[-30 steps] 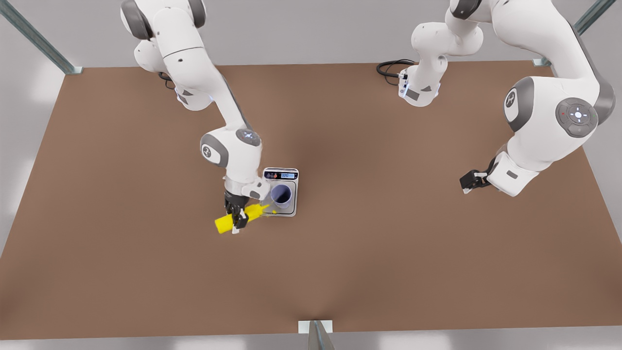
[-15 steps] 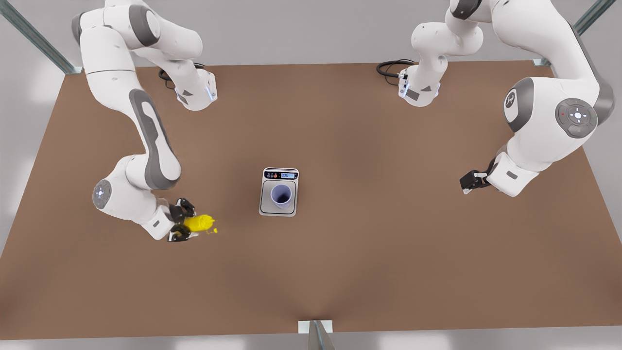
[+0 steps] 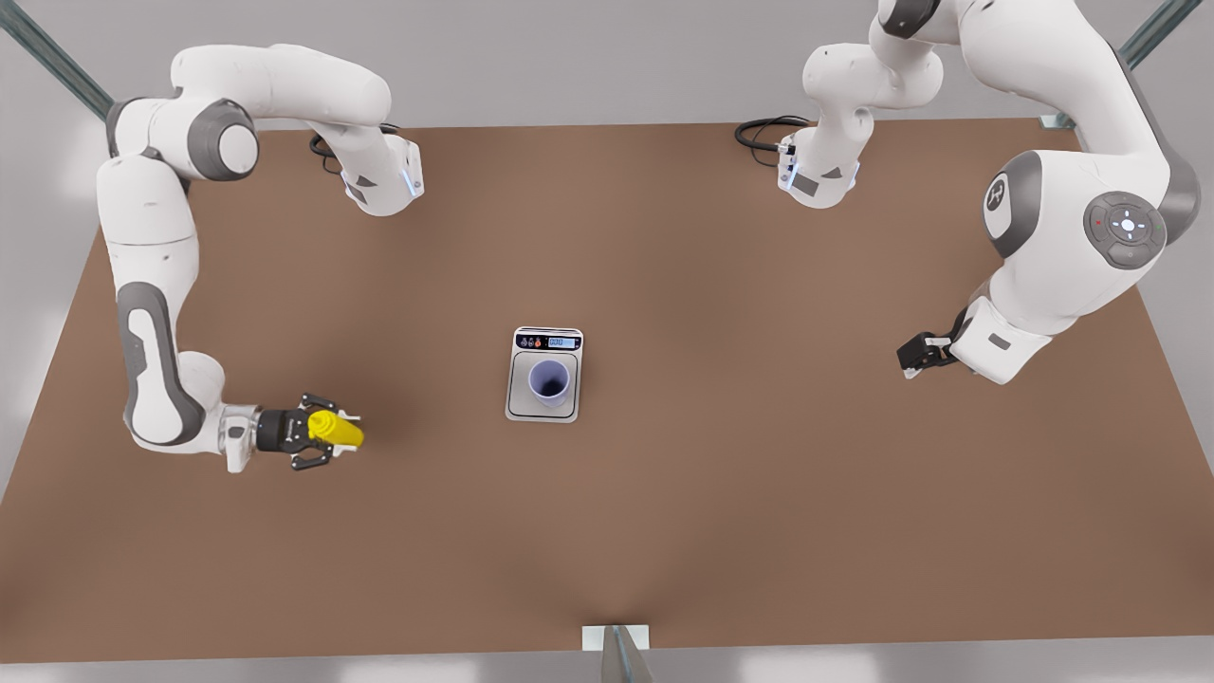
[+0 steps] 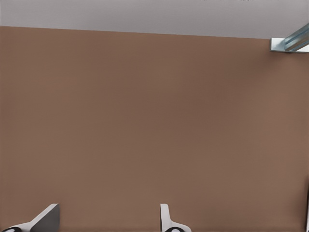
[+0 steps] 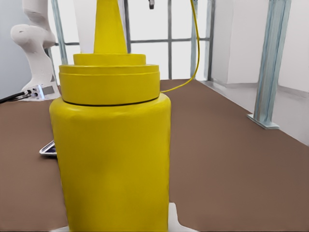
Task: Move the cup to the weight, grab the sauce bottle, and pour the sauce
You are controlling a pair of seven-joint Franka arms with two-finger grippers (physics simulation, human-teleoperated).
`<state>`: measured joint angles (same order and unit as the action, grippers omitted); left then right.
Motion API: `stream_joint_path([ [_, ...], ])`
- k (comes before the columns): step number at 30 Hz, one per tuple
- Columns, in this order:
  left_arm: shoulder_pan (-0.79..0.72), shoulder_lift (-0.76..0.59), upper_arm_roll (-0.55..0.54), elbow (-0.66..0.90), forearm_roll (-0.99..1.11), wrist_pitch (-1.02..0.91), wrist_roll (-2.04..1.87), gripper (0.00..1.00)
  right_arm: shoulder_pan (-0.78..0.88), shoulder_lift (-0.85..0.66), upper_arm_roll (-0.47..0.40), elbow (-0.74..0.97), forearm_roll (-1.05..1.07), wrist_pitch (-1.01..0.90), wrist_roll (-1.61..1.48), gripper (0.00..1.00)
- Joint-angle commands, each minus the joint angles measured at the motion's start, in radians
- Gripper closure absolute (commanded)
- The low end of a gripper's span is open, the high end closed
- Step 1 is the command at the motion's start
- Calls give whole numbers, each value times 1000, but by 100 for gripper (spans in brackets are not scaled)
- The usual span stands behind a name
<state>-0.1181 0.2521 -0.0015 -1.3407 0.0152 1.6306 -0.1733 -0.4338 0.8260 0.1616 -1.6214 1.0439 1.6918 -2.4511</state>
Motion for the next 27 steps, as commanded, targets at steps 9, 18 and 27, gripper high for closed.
stream_joint_path([
  [9,0,-1,0,0,0,6,0,0,-5,64,-13,-14,18,28,-55,44],
  [18,0,0,0,0,0,6,0,0,-5,64,-13,-18,19,14,-36,37],
  [27,0,0,0,0,0,8,0,0,-5,65,-13,-18,19,14,-36,19],
])
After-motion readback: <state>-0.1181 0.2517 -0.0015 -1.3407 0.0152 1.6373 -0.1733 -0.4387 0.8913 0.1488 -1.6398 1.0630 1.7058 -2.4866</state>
